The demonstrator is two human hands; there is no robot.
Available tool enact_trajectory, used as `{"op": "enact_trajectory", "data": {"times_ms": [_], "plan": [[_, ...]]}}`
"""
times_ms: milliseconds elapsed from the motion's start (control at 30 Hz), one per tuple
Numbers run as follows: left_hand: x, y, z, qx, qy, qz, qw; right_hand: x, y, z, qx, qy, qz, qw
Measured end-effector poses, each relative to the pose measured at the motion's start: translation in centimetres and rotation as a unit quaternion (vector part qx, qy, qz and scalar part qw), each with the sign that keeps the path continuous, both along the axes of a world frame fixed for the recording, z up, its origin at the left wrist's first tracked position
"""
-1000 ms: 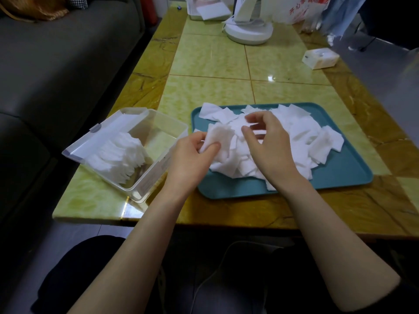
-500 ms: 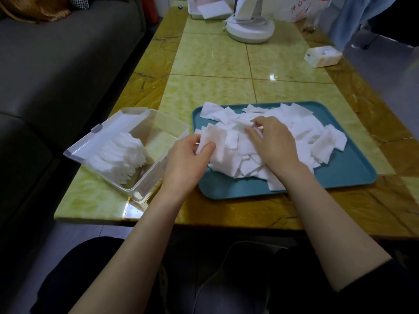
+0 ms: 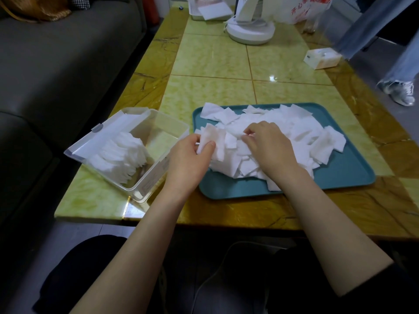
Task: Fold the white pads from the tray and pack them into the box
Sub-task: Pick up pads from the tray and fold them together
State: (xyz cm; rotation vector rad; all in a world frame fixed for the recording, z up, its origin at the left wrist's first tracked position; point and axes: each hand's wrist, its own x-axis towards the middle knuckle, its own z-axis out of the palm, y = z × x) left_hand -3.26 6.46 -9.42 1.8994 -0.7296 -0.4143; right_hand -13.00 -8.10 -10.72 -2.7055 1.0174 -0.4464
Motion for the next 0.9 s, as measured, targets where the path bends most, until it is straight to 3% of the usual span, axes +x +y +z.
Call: {"op": "enact_trajectory", "data": {"times_ms": [167, 267, 500, 800, 900], "plan": [[0.1, 0.0, -0.1, -0.007, 0.011, 0.015, 1.000, -0.2, 1.0, 1.3, -0.025, -0.201, -0.006, 0.979], [0.2, -0.2, -0.3, -0.006, 0.010, 0.017, 1.000, -0.3, 2.6, 2.1, -0.041, -0.277, 0.032, 0.959], [0.0, -0.8, -0.6, -0.038, 0.062, 0.000, 0.997, 0.1, 5.5, 0.0, -0.017, -0.213, 0.154, 0.965], [-0.1, -0.6, -0.4, -0.052, 0.049, -0.016, 0.997, 0.1, 6.4, 0.7, -0.053, -0.294, 0.164, 0.940], [-0.4, -0.6, 0.1, -0.059, 0.087, -0.018, 0.994, 0.3, 6.4, 0.4, -0.038, -0.280, 0.169, 0.944]]}}
